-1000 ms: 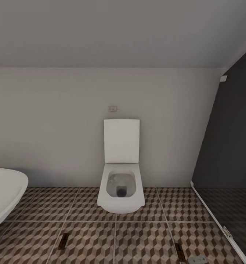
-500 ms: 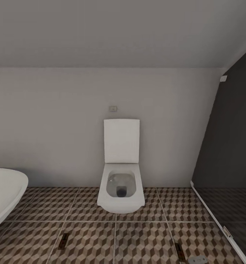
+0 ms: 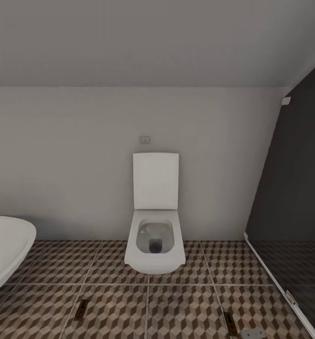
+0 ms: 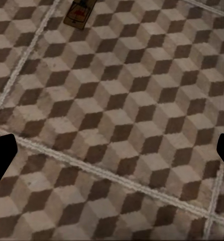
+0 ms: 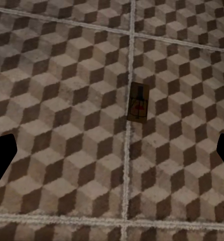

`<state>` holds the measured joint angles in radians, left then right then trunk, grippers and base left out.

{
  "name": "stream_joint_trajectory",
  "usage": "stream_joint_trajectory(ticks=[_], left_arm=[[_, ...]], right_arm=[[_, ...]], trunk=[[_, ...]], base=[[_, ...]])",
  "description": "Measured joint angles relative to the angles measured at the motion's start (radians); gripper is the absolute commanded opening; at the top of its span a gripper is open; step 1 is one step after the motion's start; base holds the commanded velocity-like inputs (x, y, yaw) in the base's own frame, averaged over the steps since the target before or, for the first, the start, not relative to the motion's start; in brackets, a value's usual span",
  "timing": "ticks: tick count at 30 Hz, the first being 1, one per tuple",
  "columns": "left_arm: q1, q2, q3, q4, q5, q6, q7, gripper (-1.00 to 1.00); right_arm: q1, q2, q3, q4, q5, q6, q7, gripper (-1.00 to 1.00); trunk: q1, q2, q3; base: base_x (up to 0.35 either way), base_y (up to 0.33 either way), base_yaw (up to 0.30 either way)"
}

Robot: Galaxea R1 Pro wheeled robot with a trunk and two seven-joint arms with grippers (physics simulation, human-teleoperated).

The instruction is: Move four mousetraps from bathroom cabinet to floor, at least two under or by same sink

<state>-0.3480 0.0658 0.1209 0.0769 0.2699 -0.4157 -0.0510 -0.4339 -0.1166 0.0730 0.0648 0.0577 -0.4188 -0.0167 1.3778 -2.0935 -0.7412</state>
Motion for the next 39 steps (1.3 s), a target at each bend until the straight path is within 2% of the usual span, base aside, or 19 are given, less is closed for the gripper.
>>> stream_joint_trajectory(ticks=[17,32,39], left_arm=[[0.0,-0.018,0.0,0.0,0.001,0.0,-0.001,1.0],[0.0,-0.049,0.0,0.0,0.001,0.0,0.0,1.0],[0.0,-0.053,0.0,0.0,0.002,0.0,0.0,1.0]], right_arm=[[0.0,0.0,0.0,0.0,0.0,0.0,0.0,1.0],[0.0,0.0,0.0,0.0,0.0,0.0,0.0,1.0],[0.0,0.0,0.0,0.0,0.0,0.0,0.0,1.0]], trunk=[[0.0,0.0,0.0],[0.0,0.0,0.0],[0.0,0.0,0.0]], base=[[0.0,0.0,0.0],[0.0,0.0,0.0],[0.0,0.0,0.0]])
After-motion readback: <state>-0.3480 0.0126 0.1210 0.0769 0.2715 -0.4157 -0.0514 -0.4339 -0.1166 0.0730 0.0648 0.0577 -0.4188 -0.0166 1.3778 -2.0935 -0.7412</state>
